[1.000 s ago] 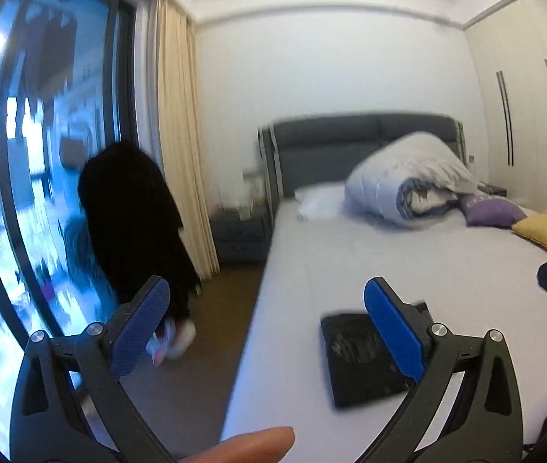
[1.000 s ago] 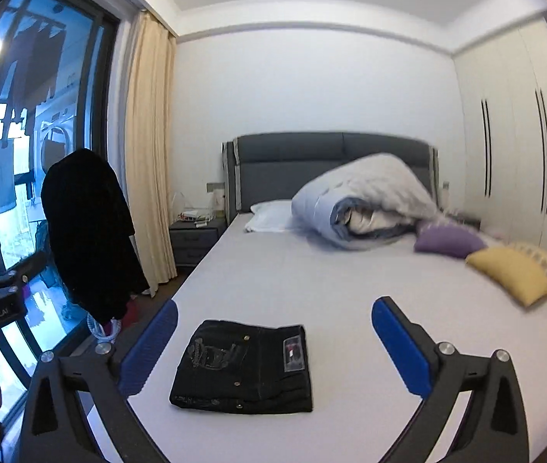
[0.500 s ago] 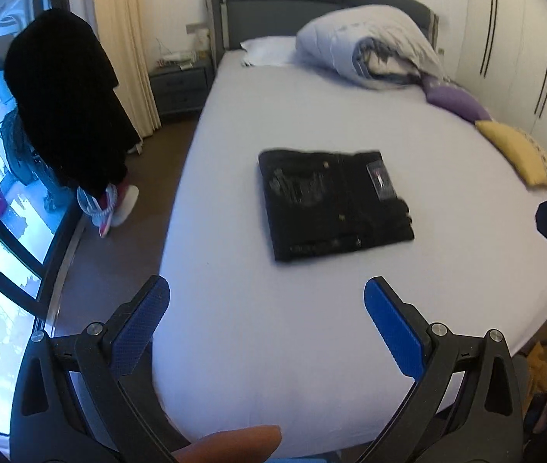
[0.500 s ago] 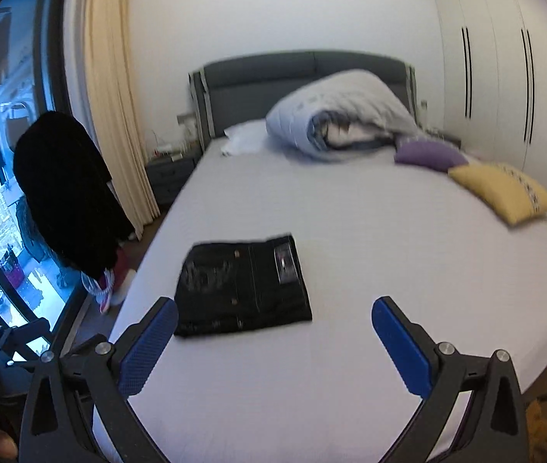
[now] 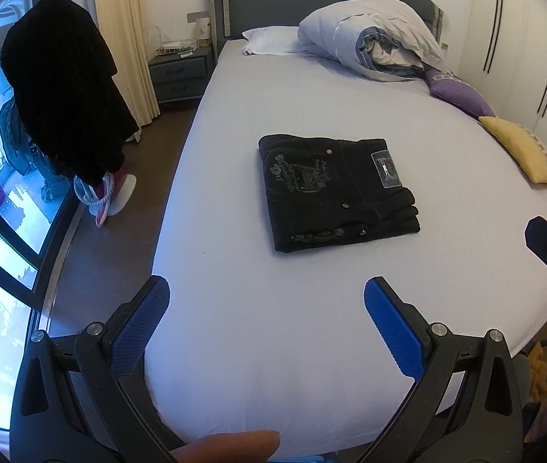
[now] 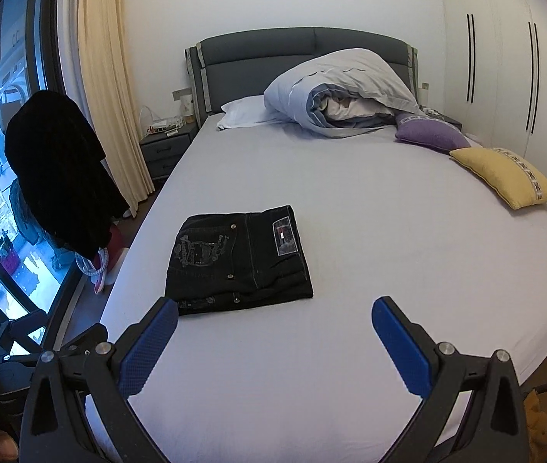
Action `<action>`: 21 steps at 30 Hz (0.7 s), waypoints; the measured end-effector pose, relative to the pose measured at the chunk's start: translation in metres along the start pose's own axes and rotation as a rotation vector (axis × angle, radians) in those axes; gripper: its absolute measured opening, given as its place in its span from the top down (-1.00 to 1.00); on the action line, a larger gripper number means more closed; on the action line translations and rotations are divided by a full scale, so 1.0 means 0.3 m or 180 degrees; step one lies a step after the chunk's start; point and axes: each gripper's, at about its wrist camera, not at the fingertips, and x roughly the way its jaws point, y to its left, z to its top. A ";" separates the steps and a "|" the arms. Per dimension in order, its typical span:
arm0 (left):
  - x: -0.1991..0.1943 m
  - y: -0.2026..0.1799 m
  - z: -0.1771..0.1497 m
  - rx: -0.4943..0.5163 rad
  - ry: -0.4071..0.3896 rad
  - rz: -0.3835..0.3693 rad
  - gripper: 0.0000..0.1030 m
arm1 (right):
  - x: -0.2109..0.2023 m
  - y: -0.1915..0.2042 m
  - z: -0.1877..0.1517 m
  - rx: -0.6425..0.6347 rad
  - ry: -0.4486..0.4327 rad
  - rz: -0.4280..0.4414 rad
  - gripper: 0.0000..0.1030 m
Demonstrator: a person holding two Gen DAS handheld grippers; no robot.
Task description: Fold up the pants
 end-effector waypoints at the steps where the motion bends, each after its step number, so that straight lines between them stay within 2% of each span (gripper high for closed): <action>1: 0.001 0.001 -0.001 -0.0005 0.0002 -0.0001 -1.00 | 0.001 0.002 -0.001 -0.0007 0.0006 0.0004 -1.00; 21: 0.012 0.007 0.006 -0.0015 0.0013 0.0002 -1.00 | 0.015 0.003 -0.012 -0.0013 0.0097 0.0030 -1.00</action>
